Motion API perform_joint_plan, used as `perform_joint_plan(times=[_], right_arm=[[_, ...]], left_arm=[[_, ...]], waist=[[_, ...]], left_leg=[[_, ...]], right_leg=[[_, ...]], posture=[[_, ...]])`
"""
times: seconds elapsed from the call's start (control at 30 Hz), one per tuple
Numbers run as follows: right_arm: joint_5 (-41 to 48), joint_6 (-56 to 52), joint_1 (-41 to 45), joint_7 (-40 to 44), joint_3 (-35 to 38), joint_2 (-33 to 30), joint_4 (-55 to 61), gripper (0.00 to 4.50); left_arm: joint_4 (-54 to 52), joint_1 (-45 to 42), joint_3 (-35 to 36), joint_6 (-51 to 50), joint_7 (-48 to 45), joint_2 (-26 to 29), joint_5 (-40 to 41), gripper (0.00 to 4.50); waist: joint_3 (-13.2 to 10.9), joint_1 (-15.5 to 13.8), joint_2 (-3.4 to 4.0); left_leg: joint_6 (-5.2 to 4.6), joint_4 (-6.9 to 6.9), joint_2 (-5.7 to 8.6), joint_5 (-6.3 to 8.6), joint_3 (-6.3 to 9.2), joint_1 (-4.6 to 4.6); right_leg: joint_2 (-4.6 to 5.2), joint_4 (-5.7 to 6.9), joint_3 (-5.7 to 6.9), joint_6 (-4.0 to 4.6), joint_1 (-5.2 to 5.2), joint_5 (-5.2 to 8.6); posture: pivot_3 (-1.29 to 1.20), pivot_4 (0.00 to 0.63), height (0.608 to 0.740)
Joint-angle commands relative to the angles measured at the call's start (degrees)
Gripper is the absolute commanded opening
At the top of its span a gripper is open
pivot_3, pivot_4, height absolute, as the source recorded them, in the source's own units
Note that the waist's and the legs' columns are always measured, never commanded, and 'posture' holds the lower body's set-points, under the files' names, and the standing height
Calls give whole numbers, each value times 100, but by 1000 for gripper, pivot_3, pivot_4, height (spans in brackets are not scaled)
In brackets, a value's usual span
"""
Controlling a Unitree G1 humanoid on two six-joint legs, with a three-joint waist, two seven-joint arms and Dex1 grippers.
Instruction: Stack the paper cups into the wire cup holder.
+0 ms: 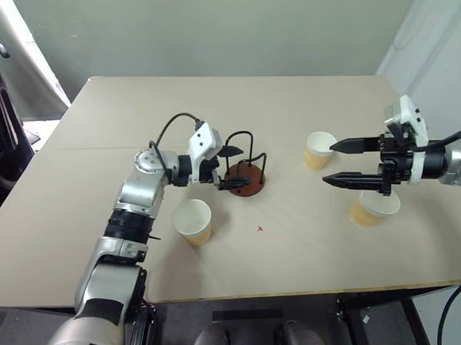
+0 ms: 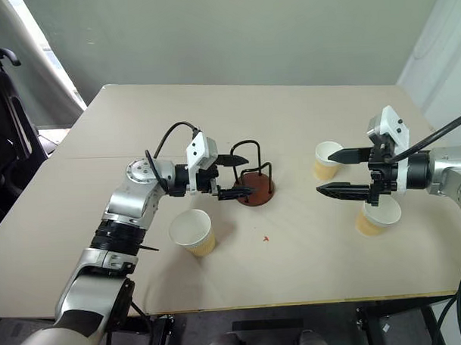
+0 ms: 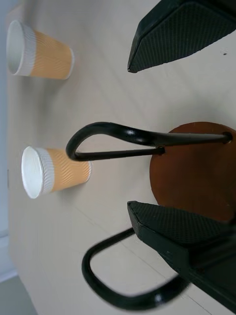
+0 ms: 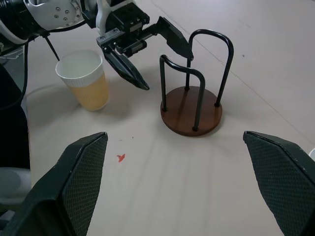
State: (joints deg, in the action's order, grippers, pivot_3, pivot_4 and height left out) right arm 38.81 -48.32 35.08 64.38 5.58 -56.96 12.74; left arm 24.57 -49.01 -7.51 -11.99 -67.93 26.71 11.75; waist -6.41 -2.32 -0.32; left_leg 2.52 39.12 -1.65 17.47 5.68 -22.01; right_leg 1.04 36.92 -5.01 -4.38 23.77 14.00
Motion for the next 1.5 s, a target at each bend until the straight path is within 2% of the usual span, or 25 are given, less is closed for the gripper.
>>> perform_joint_plan(times=[0.03, 0.2, 0.3, 0.47, 0.67, 1.03, 1.3, 1.5], right_arm=[[191, -45, 6, -1, 231, -53, 239, 4500], [263, -99, 2, -96, 246, -1, 333, 4500], [284, -109, 1, -130, 246, 9, 350, 4500], [313, -125, -17, -197, 253, 37, 389, 4500], [336, -131, -33, -238, 264, 22, 405, 4500], [343, -121, -72, -215, 295, -78, 375, 4500], [323, -87, -83, -213, 369, -178, 344, 4500], [345, -111, -164, -230, 486, -255, 397, 4500]], left_arm=[[23, -172, 5, 138, -21, -24, -33, 4478], [189, -236, 1, 253, 35, -146, -108, 4478], [289, -250, -8, 367, 209, -305, -173, 3920], [380, -205, -23, 478, 347, -557, -215, 2177], [366, -163, -30, 479, 309, -615, -215, 22], [-208, -175, -7, -28, -522, -119, 71, 22], [-702, -198, -102, -376, -457, -490, 257, 22], [-1046, 61, -478, -375, -498, -704, 163, 22]], waist=[[0, 0, 0], [0, -17, 0], [0, -40, 0], [0, -48, 0], [0, -48, 0], [0, -53, 0], [0, -90, 0], [0, -85, 0]], left_leg=[[0, 0, 0, 0, -1, 0], [0, 1, 1, 0, 0, 0], [0, 2, 1, 0, 0, 0], [0, 3, 1, 0, -2, 0], [0, 3, 1, 0, -5, 0], [0, 3, 1, 0, -5, 1], [0, 5, 2, 0, -5, -1], [0, 5, 1, 0, -9, 0]], right_leg=[[0, 0, 0, 0, 0, 0], [0, 0, 3, -1, 0, 0], [0, 0, 2, -1, -1, 0], [1, 0, 2, -2, 0, 0], [-1, 0, 2, -3, 0, 0], [-5, 1, 2, -3, 0, 0], [-1, 0, 2, -4, -2, 0], [-1, 2, 1, -5, -2, 0]], posture=[[0, 150, 740], [0, 150, 740], [0, 150, 740], [0, 150, 740], [0, 150, 740], [0, 150, 740], [0, 150, 740], [0, 150, 740]])
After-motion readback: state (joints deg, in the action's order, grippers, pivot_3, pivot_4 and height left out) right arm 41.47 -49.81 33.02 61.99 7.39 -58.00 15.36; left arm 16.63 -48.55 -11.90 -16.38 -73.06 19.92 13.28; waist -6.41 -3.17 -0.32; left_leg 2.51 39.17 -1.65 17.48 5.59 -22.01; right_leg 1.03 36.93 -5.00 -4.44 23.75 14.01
